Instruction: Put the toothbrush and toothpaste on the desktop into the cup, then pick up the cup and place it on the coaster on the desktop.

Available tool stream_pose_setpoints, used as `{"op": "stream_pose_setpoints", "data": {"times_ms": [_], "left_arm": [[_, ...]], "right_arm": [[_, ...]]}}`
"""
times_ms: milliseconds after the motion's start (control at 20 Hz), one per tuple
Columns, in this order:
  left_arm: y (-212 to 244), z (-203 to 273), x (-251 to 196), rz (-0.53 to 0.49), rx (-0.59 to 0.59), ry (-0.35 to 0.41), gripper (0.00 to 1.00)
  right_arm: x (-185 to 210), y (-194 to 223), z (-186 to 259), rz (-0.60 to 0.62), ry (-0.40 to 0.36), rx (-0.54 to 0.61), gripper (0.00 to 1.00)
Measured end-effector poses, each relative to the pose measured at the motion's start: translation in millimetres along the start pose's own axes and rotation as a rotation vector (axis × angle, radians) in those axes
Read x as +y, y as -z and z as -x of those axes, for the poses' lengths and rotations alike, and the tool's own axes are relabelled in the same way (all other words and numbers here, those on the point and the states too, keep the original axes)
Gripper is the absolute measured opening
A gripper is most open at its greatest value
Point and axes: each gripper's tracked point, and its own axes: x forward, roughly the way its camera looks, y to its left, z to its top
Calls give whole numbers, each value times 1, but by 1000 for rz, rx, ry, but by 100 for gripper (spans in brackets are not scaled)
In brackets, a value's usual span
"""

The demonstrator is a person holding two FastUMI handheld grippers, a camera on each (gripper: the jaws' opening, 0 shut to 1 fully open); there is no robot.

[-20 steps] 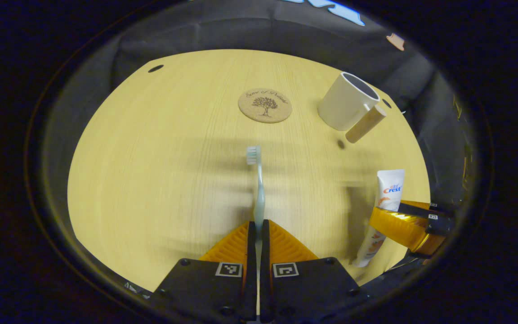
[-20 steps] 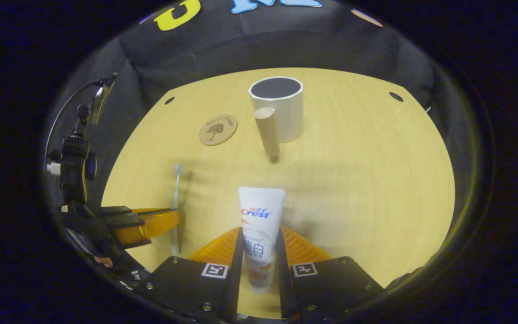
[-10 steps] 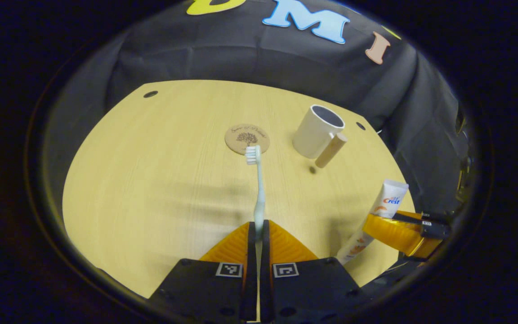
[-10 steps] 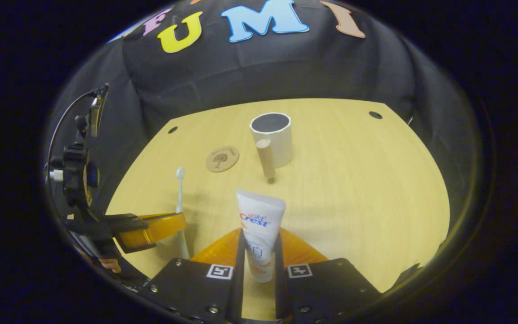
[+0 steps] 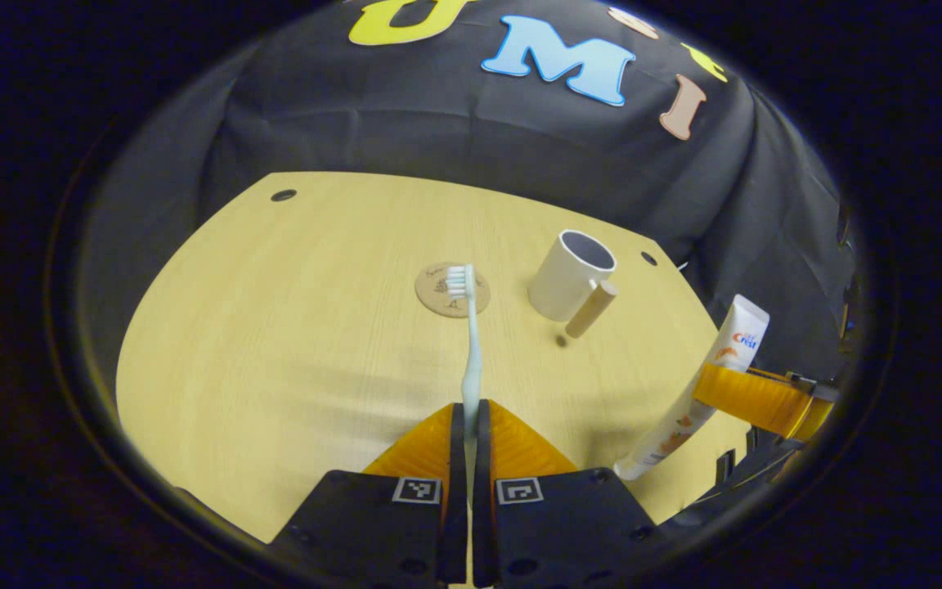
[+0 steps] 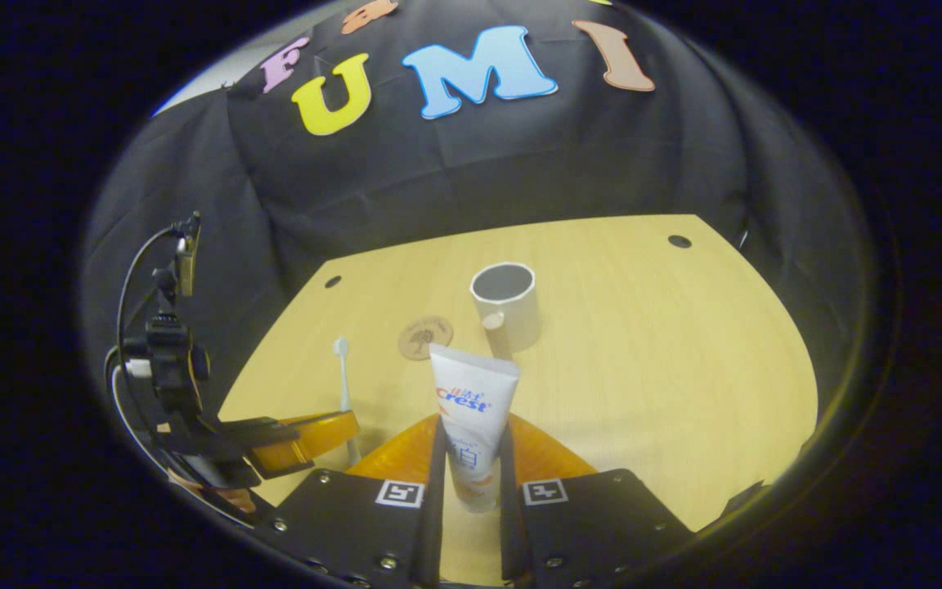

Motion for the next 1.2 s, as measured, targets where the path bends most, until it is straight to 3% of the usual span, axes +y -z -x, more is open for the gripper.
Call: {"op": "stream_pose_setpoints", "data": {"times_ms": [600, 950, 1200], "left_arm": [[-92, 0, -8, -46, -215, -8, 11], [-130, 7, -19, -57, -337, 12, 11], [-146, 13, -33, -67, -389, 28, 10]], "right_arm": [[20, -130, -24, -42, -86, -302, 29], [-6, -181, -60, 13, -22, -453, 29], [-24, -172, -105, 120, 33, -433, 29]]}}
